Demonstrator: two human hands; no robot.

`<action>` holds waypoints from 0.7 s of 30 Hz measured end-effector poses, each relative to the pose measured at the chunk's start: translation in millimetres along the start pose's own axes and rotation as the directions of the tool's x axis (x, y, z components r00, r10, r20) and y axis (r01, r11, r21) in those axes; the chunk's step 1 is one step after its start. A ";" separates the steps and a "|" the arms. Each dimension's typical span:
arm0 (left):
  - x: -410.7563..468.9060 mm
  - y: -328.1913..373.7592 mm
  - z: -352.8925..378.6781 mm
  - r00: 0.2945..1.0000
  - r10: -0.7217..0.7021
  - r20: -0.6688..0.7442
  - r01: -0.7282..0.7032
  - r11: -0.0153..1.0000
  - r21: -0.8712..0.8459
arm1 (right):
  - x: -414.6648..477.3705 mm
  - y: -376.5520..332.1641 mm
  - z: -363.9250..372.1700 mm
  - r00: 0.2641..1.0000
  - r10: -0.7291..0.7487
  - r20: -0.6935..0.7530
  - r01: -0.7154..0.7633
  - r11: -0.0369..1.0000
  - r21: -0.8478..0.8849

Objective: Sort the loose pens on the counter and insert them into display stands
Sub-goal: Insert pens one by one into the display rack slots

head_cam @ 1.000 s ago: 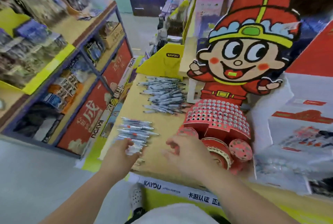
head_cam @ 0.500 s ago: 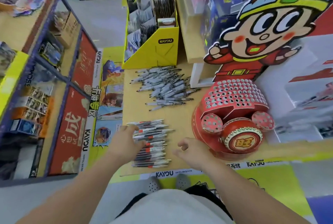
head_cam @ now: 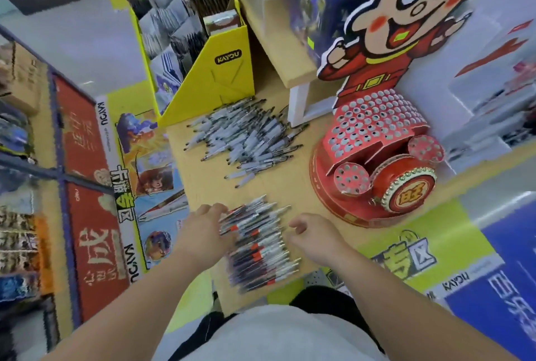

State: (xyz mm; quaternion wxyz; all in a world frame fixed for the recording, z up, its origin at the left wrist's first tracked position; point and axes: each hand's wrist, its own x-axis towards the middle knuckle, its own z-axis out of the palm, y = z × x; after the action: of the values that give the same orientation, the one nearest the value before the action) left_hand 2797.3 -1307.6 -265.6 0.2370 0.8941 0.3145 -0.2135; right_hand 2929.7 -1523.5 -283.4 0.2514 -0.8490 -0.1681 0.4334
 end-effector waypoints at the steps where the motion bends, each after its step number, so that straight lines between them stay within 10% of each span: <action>1: 10.4 -5.7 -3.1 0.999 0.035 0.009 -0.035 0.999 0.014 | 0.5 -1.8 6.4 0.998 0.037 -0.043 -0.035 0.999 0.025; 9: 70.1 -35.3 -24.5 0.941 0.293 0.169 -0.303 0.952 0.038 | -29.4 -14.5 80.0 0.811 0.453 -0.371 -0.355 0.884 0.304; 21: 89.6 -23.8 -8.9 0.866 0.410 0.286 -0.468 0.867 0.172 | -41.4 -32.9 161.6 0.590 0.746 -0.310 -0.381 0.595 0.708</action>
State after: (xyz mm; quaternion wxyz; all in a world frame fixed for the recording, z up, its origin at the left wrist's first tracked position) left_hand 2847.3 -1244.9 -313.0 0.2079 0.9313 0.0428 -0.2959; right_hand 2771.4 -1472.0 -318.1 0.3715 -0.8256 0.3503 0.2402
